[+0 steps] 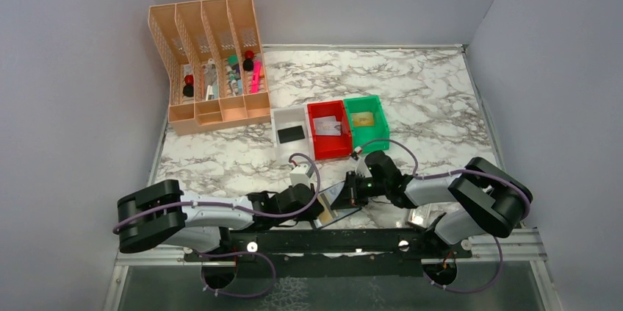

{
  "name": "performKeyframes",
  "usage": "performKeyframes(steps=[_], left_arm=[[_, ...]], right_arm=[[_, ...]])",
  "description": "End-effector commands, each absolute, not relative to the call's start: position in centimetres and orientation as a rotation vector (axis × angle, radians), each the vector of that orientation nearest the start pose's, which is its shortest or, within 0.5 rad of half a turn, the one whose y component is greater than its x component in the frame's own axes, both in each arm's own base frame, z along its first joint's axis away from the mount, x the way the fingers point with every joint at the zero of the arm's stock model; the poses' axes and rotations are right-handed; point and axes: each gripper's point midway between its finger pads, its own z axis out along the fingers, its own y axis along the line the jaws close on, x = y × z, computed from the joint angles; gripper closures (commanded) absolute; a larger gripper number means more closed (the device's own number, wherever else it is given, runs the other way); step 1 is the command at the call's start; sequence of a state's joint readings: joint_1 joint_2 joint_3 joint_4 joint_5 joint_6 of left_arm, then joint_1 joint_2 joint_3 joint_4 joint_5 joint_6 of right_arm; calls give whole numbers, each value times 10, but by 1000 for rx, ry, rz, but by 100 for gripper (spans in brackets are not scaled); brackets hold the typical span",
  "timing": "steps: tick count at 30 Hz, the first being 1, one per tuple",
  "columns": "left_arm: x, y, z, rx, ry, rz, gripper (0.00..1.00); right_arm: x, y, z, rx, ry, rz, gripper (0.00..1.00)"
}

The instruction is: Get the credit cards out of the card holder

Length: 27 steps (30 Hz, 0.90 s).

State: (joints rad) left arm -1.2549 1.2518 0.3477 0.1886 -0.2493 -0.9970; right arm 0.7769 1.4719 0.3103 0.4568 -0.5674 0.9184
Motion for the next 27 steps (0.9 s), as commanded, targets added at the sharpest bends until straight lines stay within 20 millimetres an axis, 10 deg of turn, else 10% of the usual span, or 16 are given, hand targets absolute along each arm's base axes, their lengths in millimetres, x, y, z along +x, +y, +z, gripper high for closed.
performKeyframes(steps=[1,10,27], left_arm=[[84,-253,-12,241,2572,-707,100],[80,-244,-8,230,2553,-741,100],[73,-230,-12,203,2569,-760,100]], right_arm=[[118,296,38,-196,2575,1507,91],[117,297,37,-142,2575,1535,99],[113,298,36,-135,2584,1576,84]])
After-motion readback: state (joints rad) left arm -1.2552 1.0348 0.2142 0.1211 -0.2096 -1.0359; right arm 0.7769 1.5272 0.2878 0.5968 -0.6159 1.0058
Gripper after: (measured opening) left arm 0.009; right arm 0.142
